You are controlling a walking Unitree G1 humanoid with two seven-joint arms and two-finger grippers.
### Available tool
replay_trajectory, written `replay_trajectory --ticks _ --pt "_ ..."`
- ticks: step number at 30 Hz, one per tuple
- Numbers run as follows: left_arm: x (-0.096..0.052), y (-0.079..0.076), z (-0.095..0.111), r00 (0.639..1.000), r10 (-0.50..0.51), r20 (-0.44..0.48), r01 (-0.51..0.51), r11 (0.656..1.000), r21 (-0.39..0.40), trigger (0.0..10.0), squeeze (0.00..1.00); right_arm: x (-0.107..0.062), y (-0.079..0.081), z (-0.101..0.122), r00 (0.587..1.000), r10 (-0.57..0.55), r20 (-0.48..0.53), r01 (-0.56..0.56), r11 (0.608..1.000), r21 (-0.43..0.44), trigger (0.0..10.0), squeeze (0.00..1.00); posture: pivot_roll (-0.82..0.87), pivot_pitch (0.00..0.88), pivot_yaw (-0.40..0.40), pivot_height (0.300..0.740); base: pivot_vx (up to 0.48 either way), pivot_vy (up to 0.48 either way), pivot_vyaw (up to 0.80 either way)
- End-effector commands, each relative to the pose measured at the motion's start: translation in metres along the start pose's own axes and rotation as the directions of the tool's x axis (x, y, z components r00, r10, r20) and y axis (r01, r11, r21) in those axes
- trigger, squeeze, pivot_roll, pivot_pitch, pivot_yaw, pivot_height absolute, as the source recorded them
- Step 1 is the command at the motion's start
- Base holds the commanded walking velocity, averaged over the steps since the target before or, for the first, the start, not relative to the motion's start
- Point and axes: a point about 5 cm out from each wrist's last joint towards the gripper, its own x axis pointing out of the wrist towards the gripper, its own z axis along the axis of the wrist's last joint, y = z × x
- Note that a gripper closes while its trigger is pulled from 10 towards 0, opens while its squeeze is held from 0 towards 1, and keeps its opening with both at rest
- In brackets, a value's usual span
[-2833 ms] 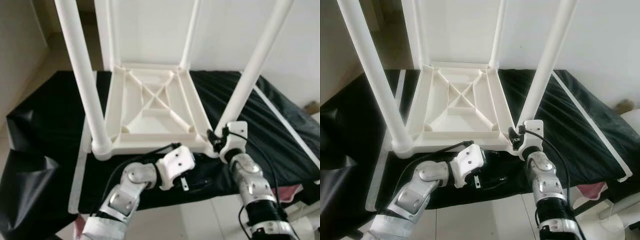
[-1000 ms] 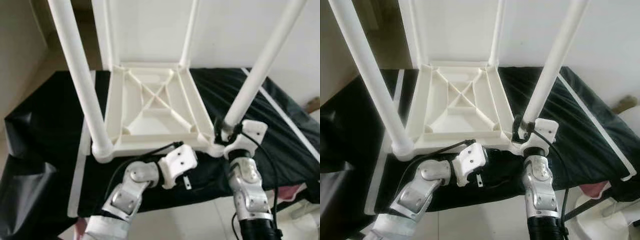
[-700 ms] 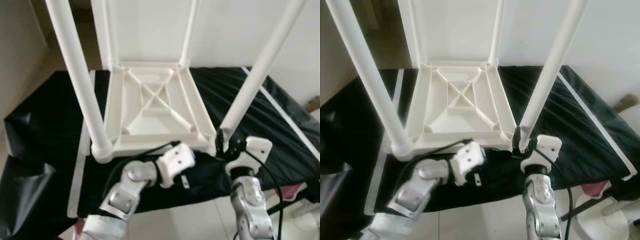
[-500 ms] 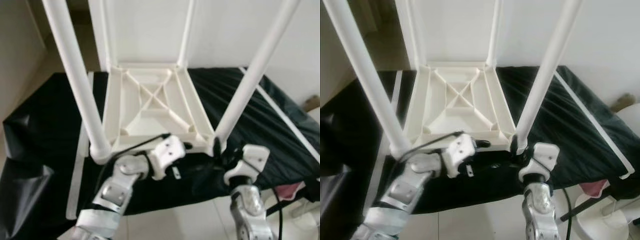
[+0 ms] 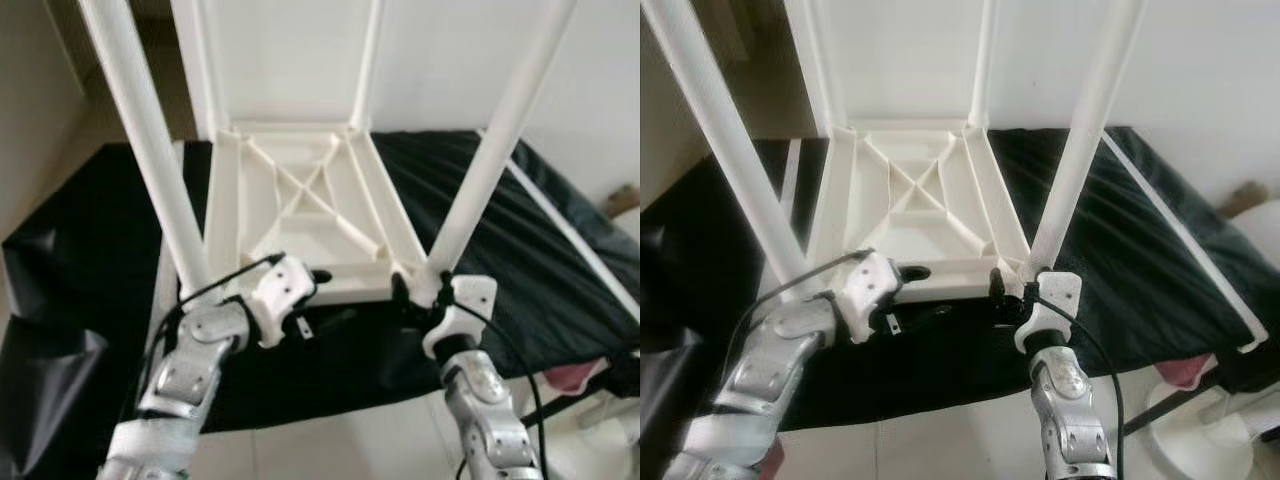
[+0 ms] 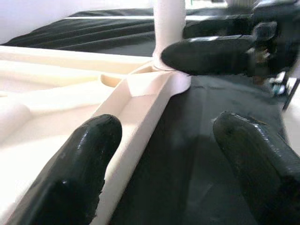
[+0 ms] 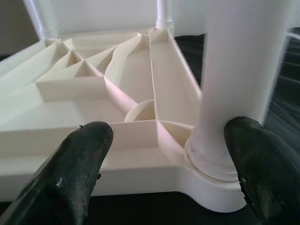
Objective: Building children table
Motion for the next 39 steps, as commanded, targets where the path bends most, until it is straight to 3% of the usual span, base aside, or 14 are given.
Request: replay_trajectory --ticks 1,8,15,19,24,26,27,30,32,34,36,39 --pt "-0.003 -0.012 0.003 0.993 -0.116 0.0 0.116 0.993 -0.006 10.0 0.0 0.008 0.005 0.001 0.997 0.07 -0.013 -0.069 0.998 0.006 10.0 0.0 0.09 0.0 -0.108 0.74 0.0 0.0 0.0" --pt "-0.014 -0.021 -0.004 0.985 -0.165 -0.044 0.163 0.986 -0.036 10.0 0.0 0.017 0.004 0.001 0.989 0.143 -0.034 -0.144 0.989 -0.021 10.0 0.0 0.13 0.0 -0.126 0.74 0.0 0.0 0.0" --pt "-0.032 -0.009 -0.011 0.992 -0.071 -0.102 0.067 0.997 -0.036 10.0 0.0 0.023 0.013 -0.004 0.972 0.228 -0.054 -0.229 0.973 -0.028 10.0 0.0 0.16 0.0 -0.132 0.74 0.0 0.0 0.0" --pt "-0.055 0.003 -0.019 0.983 0.006 -0.184 -0.014 0.999 -0.038 10.0 0.0 0.036 -0.013 0.005 0.993 0.117 -0.022 -0.117 0.992 -0.037 10.0 0.0 0.17 0.0 -0.131 0.74 0.0 0.0 0.0" --pt "-0.077 0.015 -0.024 0.965 0.056 -0.256 -0.066 0.997 -0.027 10.0 0.0 0.041 -0.038 0.012 1.0 0.027 0.002 -0.027 0.997 -0.076 10.0 0.0 0.17 0.0 -0.127 0.74 0.0 0.0 0.0" --pt "-0.078 0.016 -0.024 0.964 0.059 -0.26 -0.068 0.997 -0.027 10.0 0.0 0.042 -0.04 0.013 1.0 0.022 0.004 -0.021 0.997 -0.078 10.0 0.0 0.17 0.0 -0.127 0.74 0.0 0.0 0.0" --pt "-0.087 0.022 -0.025 0.956 0.086 -0.28 -0.094 0.995 -0.016 10.0 0.0 0.041 -0.052 0.016 0.999 -0.029 0.014 0.031 0.996 -0.086 10.0 0.0 0.17 0.0 -0.123 0.74 0.0 0.0 0.0" --pt "-0.095 0.027 -0.026 0.947 0.112 -0.302 -0.119 0.993 -0.005 10.0 0.0 0.04 -0.062 0.018 0.997 -0.072 0.021 0.074 0.993 -0.091 10.0 0.0 0.17 0.0 -0.123 0.74 0.0 0.0 0.0" --pt "-0.113 0.038 -0.03 0.922 0.164 -0.351 -0.169 0.985 0.015 10.0 0.0 0.037 -0.078 0.02 0.99 -0.134 0.033 0.136 0.985 -0.104 10.0 0.0 0.16 0.0 -0.116 0.74 0.0 0.0 0.0" --pt "-0.119 0.041 -0.032 0.91 0.177 -0.374 -0.185 0.983 0.015 10.0 0.0 0.037 -0.082 0.02 0.989 -0.144 0.036 0.147 0.983 -0.106 10.0 0.0 0.16 0.0 -0.111 0.74 0.0 0.0 0.0" --pt "-0.136 0.051 -0.036 0.883 0.211 -0.419 -0.222 0.975 0.024 10.0 0.0 0.033 -0.094 0.022 0.983 -0.178 0.046 0.183 0.976 -0.118 10.0 0.0 0.15 0.0 -0.1 0.74 0.0 0.0 0.0" --pt "-0.143 0.055 -0.037 0.87 0.228 -0.436 -0.238 0.971 0.032 10.0 0.0 0.03 -0.101 0.023 0.979 -0.197 0.051 0.202 0.971 -0.128 10.0 0.0 0.14 0.0 -0.098 0.74 0.0 0.0 0.0"
